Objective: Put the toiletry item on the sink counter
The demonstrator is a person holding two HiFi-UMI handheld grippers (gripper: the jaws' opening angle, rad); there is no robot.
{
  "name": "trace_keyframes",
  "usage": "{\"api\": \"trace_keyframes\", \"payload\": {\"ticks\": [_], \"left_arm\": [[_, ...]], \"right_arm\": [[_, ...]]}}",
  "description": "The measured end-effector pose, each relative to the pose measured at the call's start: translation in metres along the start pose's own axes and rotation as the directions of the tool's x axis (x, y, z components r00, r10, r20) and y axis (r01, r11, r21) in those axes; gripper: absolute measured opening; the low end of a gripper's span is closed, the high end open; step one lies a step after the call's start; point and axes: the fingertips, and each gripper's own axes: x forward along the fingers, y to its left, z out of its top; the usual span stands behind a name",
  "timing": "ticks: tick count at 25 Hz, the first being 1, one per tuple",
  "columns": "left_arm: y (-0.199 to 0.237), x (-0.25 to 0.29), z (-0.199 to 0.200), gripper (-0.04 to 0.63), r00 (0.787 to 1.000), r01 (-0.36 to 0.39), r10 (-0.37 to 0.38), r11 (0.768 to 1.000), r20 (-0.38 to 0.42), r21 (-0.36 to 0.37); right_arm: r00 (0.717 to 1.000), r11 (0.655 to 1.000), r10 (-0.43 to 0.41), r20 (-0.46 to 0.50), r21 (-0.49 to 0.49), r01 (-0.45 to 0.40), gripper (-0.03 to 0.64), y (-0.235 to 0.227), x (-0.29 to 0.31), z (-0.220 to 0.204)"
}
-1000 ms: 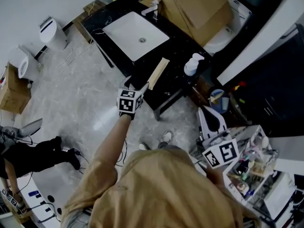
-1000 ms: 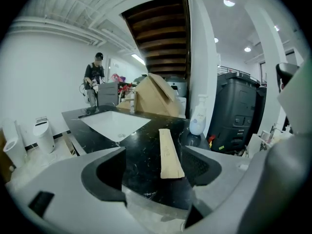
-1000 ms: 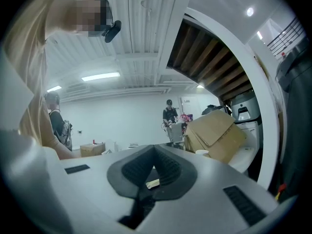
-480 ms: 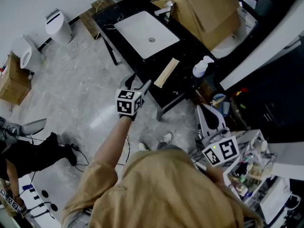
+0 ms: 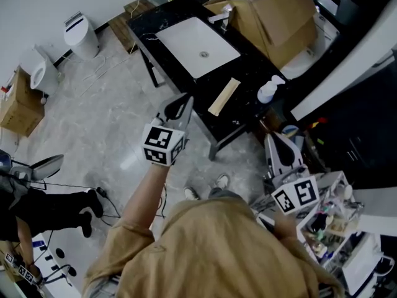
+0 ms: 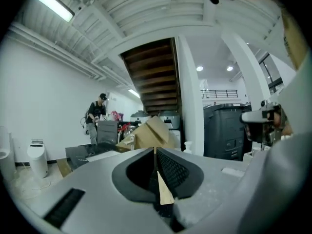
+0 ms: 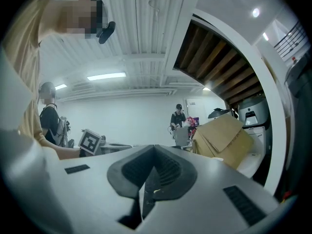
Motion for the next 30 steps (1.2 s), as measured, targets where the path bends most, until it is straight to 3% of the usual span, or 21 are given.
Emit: {"api": "trace_keyframes", "payload": {"ticks": [4,8,11,19,30], "left_arm": [[0.006,-0.030,0.041,0.006,0.993,-0.023,0.023,1.000,0.112,0.002],[0.020,-0.064,0.070,0.005,0.971,-0.094,0.083,0.995,0.223,0.039],[0.036,-0.088,0.079,0.005,0.956,-0.148,0.132,0.988,0.262,0.042],[0.053,-0.126,0.094,0.005,0.934,-0.230,0.195,0.969,0.300,0.086],[0.050,-0.148,0.083,0.005,0.916,-0.293,0.273,0.956,0.293,0.024]], "right_arm": [[0.999,1.000,-0.020,0.028,0.012,0.020,0.005,-0.004,0.002,0.008],[0.998,0.999,-0.046,0.041,0.024,0.045,0.005,-0.010,0.000,0.008],[0.996,0.997,-0.071,0.047,0.028,0.070,0.005,-0.017,-0.002,0.008],[0.992,0.995,-0.102,0.067,0.027,0.101,0.005,-0.034,-0.002,0.019],[0.991,0.993,-0.115,0.063,0.038,0.113,0.005,-0.052,-0.006,0.020]]}}
